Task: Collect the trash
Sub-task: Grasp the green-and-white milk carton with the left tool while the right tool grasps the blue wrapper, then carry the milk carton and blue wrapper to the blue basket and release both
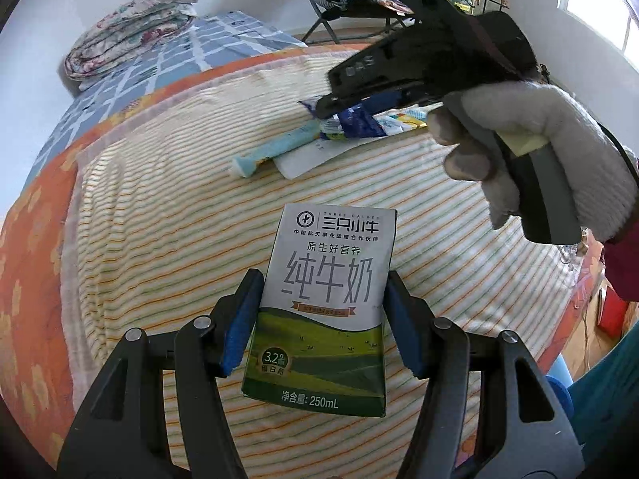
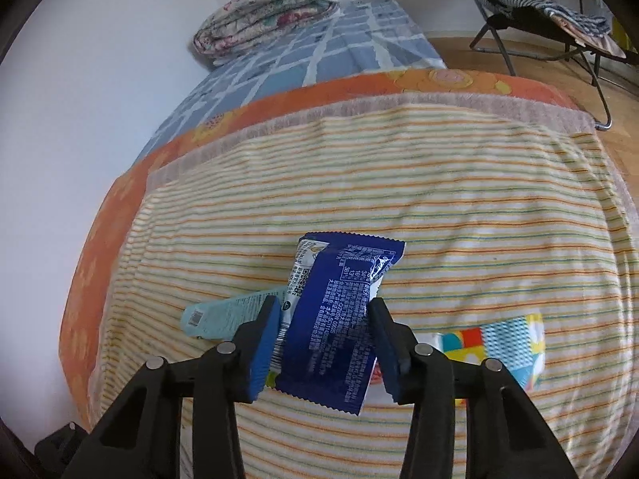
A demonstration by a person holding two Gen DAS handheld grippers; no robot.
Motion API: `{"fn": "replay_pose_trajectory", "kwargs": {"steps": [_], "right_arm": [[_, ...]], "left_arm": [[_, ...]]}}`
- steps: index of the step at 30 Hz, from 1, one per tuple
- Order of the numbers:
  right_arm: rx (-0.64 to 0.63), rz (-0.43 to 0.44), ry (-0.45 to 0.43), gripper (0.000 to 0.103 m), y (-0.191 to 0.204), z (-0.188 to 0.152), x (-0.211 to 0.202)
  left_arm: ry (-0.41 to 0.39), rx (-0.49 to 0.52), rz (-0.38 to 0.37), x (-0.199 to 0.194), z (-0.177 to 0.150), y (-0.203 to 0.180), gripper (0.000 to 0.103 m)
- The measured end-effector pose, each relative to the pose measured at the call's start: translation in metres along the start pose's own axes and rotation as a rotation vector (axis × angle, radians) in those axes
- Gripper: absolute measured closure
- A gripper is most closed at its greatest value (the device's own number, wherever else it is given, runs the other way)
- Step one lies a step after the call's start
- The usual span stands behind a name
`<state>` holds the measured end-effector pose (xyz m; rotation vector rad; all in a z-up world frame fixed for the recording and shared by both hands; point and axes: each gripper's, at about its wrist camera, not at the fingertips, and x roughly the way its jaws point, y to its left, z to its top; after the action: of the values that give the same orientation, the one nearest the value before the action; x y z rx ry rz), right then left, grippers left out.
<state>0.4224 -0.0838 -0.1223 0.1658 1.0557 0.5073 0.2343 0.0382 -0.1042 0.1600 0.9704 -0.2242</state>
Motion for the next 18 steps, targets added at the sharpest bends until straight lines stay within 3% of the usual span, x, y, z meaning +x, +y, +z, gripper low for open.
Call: {"fn": "replay_pose_trajectory", "kwargs": {"steps": [8,18], "right_arm": [[0.016,0.053,-0.065,0.058,-0.006,-0.004,-0.048],[-0.077,0.104,-0.148,0.058,0.015,-0.041,-0.140]], "left_arm": [[-0.041,-0.021,0.030,-0.035,-0.005,0.001,0.041],[-0.109,-0.053,0.070,-0.100,-0.023,-0.005,0.041]]}}
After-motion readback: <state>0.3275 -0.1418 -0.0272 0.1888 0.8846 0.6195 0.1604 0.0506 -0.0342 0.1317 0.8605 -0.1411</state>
